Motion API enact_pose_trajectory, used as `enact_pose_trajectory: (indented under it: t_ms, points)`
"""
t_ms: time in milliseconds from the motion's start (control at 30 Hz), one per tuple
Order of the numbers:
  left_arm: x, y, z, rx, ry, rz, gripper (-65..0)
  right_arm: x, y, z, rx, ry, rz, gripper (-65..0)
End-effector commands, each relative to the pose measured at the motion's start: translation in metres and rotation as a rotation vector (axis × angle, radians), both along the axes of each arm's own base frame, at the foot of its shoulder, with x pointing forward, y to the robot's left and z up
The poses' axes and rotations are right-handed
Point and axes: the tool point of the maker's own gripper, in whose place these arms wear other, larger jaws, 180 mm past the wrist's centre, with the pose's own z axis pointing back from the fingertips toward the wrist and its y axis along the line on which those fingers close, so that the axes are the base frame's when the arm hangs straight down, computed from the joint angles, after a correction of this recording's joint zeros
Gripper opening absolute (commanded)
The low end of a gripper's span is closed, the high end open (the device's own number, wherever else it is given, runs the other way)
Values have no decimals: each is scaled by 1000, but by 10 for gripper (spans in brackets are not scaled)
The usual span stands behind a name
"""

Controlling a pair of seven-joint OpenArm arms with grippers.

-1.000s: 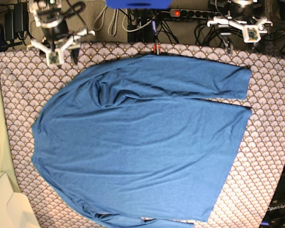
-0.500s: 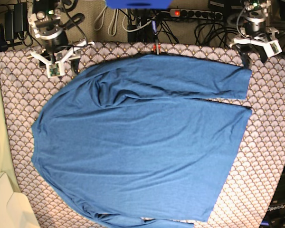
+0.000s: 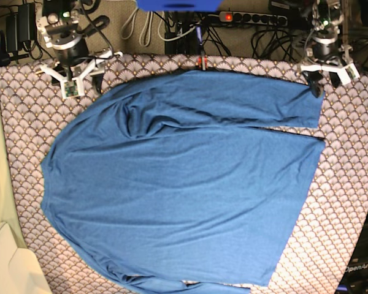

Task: Fold the T-shirt properly
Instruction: 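Lower both grippers toward the collar edge corners of the blue shirt, then grasp the shirt's collar edge corners with both grippers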

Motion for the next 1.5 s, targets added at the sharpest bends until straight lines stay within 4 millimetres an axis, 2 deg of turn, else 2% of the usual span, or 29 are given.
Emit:
enact_pose_trajectory:
  t_ms: [0, 233, 467, 733, 867, 1033, 1333, 1400, 1467]
  points:
    - [3, 6, 7, 18, -32, 6, -272, 3, 0, 8, -3, -33, 7, -357]
    - [11, 5, 7, 13, -44, 5, -273, 0, -2, 3, -9, 3, 1, -357]
    - [11, -1, 5, -5, -47, 15, -278, 0, -2, 2, -11, 10, 0, -357]
    - [14, -14, 1, -19, -37, -24, -404, -2, -2, 1, -11, 14, 0, -358]
    - [23, -16, 5, -22, -59, -23, -404, -2, -2, 1, -11, 14, 0, -358]
    - [16, -10, -11, -30, -18, -3, -407, -3, -2, 1, -11, 16, 0, -358]
    - [18, -10, -10, -30, -24, -1, -414, -2, -2, 1, -13, 14, 1, -358]
    - [19, -9, -9, -27, -24, -2, -478, -1, -2, 1, -13, 13, 1, -358]
    - [19, -8, -9, -26, -24, -3, -597, 0, -2, 2, -13, 8, 1, -358]
